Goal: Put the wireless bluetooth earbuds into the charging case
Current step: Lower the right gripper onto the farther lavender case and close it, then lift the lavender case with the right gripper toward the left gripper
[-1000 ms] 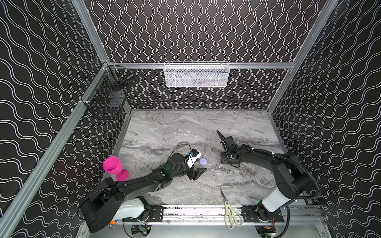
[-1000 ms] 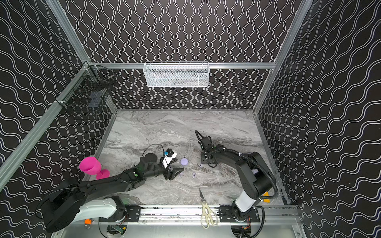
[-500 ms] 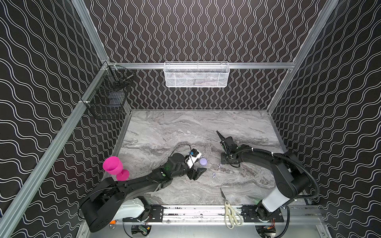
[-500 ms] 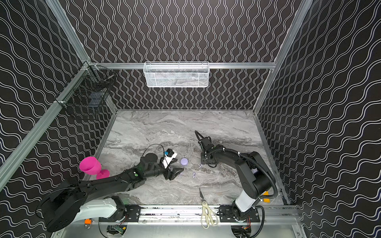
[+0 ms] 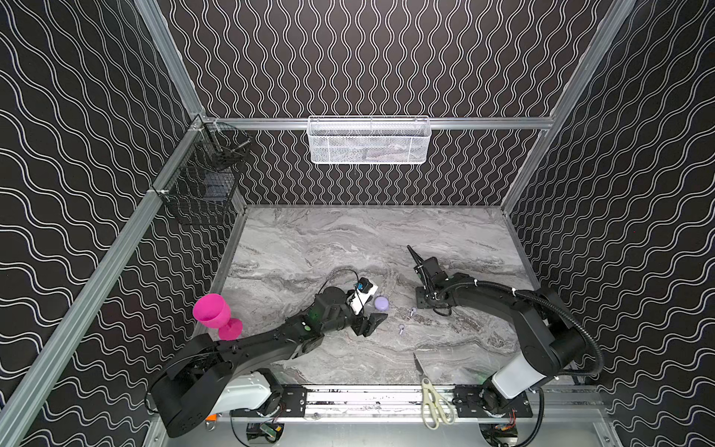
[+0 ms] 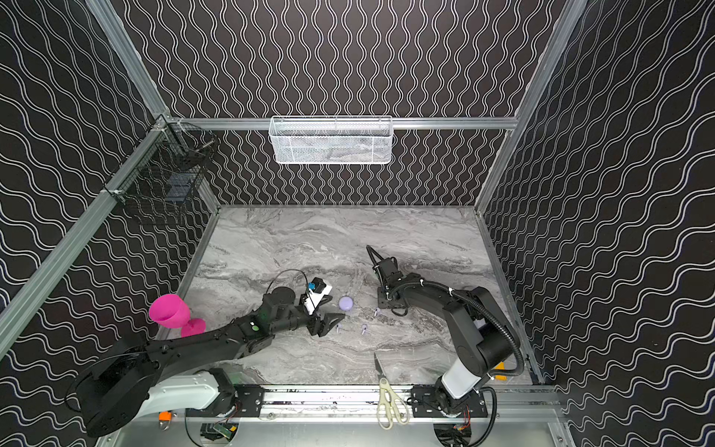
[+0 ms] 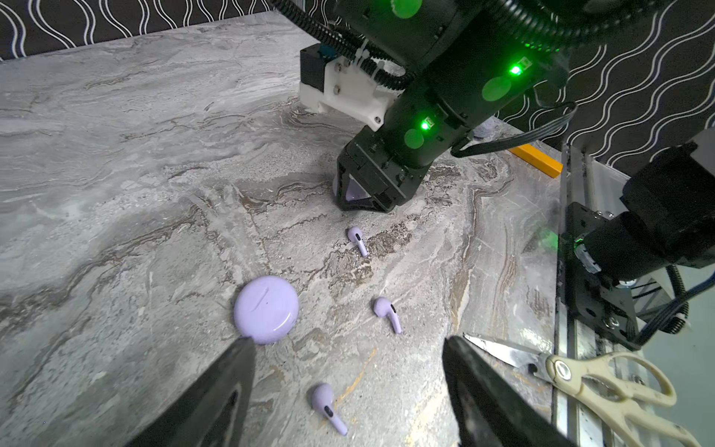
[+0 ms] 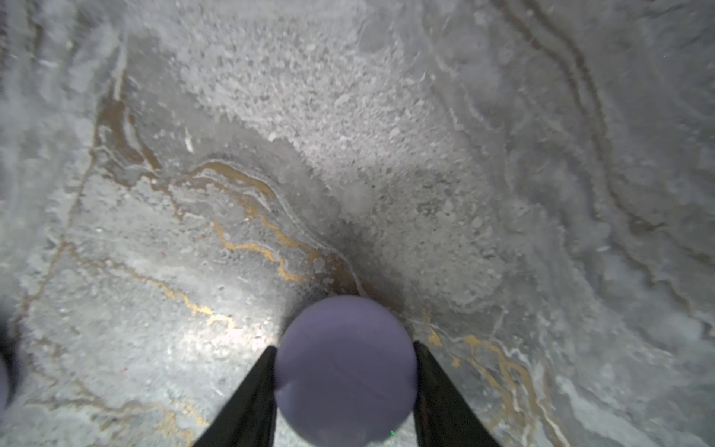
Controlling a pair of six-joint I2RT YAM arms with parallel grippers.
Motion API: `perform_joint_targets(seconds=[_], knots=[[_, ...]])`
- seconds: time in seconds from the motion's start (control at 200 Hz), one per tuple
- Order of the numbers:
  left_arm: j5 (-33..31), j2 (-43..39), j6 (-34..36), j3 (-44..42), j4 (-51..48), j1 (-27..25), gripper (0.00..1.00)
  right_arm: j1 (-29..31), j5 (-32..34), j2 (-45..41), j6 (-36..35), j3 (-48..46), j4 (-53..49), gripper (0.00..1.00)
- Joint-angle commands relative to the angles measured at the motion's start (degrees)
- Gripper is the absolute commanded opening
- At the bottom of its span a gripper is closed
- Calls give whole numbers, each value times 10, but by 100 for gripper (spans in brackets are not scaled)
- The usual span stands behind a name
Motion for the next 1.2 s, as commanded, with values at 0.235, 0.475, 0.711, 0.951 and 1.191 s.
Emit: perform_joint_targets(seconds=[0.235,0.475,0.711,0.951,1.191], knots=[[-40,-7,-39,12,-26,0,79,5,9,-115,-30,-46,52,45],[-30,-32,-91,49,-110,0,77,23,-5,-221,-54,-97,109,45],[-19,-20,-87,136,-254,0,77,66,-30,-274,-84,-113,152,43],[3,-57,-93,203,-334,1,77,134,-51,-336,-114,-137,192,43],[101,-54,-82,257,-396,38,74,170,-63,-354,-135,-139,216,41]])
